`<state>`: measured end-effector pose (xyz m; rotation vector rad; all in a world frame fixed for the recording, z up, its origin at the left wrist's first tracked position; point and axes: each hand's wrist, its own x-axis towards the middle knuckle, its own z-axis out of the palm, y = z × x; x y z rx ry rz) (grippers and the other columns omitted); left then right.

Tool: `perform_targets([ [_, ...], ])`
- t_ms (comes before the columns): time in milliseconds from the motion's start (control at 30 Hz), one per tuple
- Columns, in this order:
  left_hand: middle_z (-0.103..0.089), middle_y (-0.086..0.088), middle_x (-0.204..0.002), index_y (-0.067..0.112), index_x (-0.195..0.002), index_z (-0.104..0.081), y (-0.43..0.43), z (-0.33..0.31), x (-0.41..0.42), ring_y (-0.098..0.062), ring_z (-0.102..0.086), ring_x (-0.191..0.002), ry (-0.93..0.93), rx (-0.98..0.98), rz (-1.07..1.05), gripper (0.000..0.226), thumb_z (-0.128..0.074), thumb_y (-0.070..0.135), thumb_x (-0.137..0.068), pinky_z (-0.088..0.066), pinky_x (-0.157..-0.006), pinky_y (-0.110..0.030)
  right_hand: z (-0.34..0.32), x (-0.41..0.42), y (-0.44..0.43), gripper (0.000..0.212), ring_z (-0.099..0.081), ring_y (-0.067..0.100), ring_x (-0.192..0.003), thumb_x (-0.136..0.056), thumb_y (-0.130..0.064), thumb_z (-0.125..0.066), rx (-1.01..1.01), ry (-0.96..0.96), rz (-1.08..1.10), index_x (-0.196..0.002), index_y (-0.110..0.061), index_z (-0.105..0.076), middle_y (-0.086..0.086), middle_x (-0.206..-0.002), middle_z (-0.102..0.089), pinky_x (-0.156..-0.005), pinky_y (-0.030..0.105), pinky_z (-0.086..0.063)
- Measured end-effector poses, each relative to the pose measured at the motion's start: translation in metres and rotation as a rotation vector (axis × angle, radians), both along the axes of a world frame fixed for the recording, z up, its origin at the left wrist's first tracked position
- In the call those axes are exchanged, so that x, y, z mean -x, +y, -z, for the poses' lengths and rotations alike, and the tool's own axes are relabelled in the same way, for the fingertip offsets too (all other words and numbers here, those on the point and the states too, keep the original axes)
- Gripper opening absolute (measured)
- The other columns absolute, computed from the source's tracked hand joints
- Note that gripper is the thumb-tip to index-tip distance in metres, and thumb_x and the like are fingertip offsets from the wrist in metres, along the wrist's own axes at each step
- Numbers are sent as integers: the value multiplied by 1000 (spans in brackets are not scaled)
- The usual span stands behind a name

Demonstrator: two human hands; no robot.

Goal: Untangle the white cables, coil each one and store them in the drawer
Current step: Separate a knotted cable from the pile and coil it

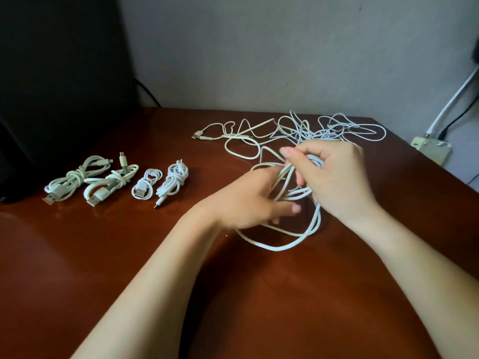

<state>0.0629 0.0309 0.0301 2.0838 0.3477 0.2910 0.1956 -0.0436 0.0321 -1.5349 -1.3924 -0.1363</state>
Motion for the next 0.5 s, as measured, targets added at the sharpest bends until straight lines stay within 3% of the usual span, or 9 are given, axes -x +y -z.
perform_targets([
  [67, -63, -9, -84, 13, -106, -45, -1, 2, -1, -14, -54, -63, 4, -17, 32, 21, -53, -2, -93, -51, -61, -26, 1, -3, 1, 34, -49, 8, -42, -88, -32, -61, -2, -30, 14, -60, -12, -66, -7, -43, -52, -55, 18, -35],
  [133, -63, -7, -87, 17, -103, -41, -1, 3, 1, -13, -54, -63, 18, 110, 97, 21, -43, -3, -98, -49, -61, -22, 1, -4, 2, 36, -48, 7, -45, -87, -33, -60, 6, -58, 6, -58, -12, -64, -8, -43, -51, -58, 15, -35],
  [233, -65, -14, -97, 2, -117, -39, 2, 2, 5, -12, -59, -64, 14, 309, 192, 16, -35, 0, -101, -48, -60, -19, -1, -6, 2, 36, -48, 13, -48, -89, -31, -60, 12, -73, -38, -53, -24, -56, -2, -42, -48, -57, 17, -35],
  [300, -66, -20, -100, -10, -124, -37, 4, 3, 6, -13, -60, -61, -36, 381, 216, 27, -37, 4, -101, -47, -58, -19, -1, -8, 2, 39, -45, 13, -46, -90, -30, -59, 4, -59, -55, -52, -26, -51, 4, -47, -50, -53, 19, -36],
  [400, -66, -20, -92, -10, -128, -40, 6, 5, 5, -12, -51, -52, -75, 473, 206, 31, -35, 7, -102, -40, -50, -16, 1, -11, 1, 42, -40, 13, -43, -90, -36, -59, -4, -45, -51, -53, -15, -54, 4, -46, -48, -50, 24, -36],
  [500, -66, -17, -79, -11, -128, -39, 6, 6, 5, -9, -42, -46, -77, 537, 181, 31, -30, 5, -103, -35, -44, -15, -1, -11, 0, 37, -41, 6, -44, -87, -40, -62, 79, -10, -81, -55, -22, -57, -7, -42, -47, -52, 14, -33],
])
